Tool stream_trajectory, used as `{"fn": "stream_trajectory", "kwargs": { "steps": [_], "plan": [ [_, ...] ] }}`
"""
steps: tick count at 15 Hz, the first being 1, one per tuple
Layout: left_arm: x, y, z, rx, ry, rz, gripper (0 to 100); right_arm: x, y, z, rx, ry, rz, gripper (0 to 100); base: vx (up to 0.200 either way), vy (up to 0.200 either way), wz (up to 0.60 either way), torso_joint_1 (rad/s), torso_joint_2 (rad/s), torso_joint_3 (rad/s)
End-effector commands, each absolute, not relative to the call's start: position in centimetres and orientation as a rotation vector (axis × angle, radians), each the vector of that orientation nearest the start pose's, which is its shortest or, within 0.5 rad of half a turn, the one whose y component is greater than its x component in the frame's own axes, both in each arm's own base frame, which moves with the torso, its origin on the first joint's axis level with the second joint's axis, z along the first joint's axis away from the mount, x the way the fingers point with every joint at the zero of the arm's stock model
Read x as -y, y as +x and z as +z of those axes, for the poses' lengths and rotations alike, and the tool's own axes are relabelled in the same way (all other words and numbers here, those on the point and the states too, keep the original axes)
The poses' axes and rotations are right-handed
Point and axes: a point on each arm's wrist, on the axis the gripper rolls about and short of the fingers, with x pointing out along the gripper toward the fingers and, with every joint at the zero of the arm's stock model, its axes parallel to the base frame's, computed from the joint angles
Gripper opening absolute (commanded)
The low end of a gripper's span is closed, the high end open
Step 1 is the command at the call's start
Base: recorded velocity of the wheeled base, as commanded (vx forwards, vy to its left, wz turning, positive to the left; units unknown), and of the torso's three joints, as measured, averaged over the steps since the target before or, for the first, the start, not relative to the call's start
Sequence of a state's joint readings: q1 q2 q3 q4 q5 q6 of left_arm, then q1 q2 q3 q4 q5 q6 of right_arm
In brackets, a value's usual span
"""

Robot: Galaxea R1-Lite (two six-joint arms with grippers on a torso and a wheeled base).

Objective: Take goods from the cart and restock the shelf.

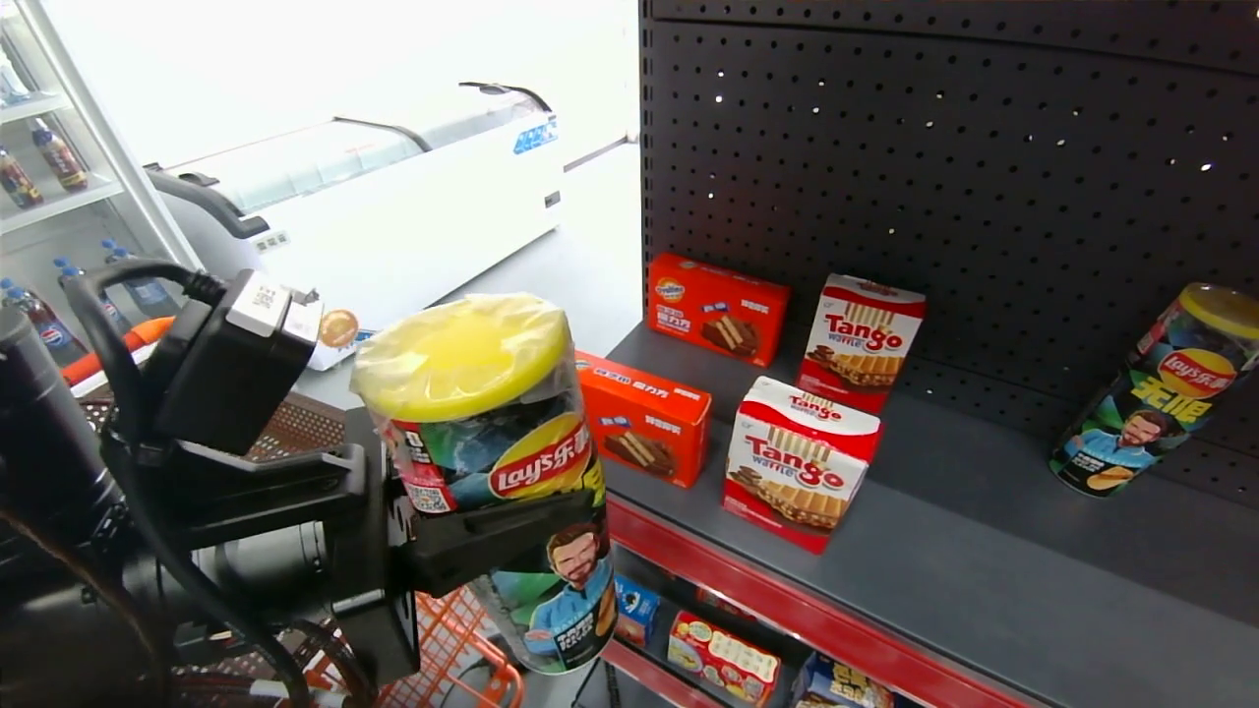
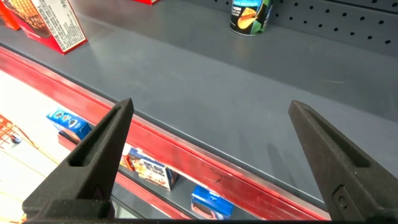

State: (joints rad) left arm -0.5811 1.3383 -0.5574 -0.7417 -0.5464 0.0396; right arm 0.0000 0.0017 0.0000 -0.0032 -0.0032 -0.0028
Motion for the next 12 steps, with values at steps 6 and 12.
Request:
{"fn": "stream_trajectory", "kwargs": {
  "steps": [6,12],
  "plan": [
    [14.2,18.6,22.6,0.008,0.041,-1.250,0,0.0,-2.3,7.6,0.000,-0.003,-0.003,100,0.000,0.000,-0.10,0.002,0.00,0.000],
    [15.1,19.0,23.1,0.024,0.041,-1.281,0,0.0,-2.3,7.6,0.000,-0.003,-0.003,100,0.000,0.000,-0.60,0.005,0.00,0.002]
  ]
}}
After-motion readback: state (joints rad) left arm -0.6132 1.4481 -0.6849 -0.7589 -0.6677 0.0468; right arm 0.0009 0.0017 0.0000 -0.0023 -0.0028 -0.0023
